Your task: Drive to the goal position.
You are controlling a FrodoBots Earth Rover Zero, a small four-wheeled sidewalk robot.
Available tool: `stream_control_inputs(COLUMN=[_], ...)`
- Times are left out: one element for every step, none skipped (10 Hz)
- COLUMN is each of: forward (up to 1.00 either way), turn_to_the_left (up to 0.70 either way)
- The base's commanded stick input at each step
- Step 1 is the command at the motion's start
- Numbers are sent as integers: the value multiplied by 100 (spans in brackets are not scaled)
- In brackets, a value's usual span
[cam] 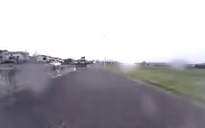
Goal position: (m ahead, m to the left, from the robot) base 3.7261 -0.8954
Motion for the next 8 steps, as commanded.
stream_control_inputs(forward=[100, 100, 100, 100, 100, 100, 100, 100], turn_to_the_left=[40, 40, 40, 40, 40, 0, 0, 0])
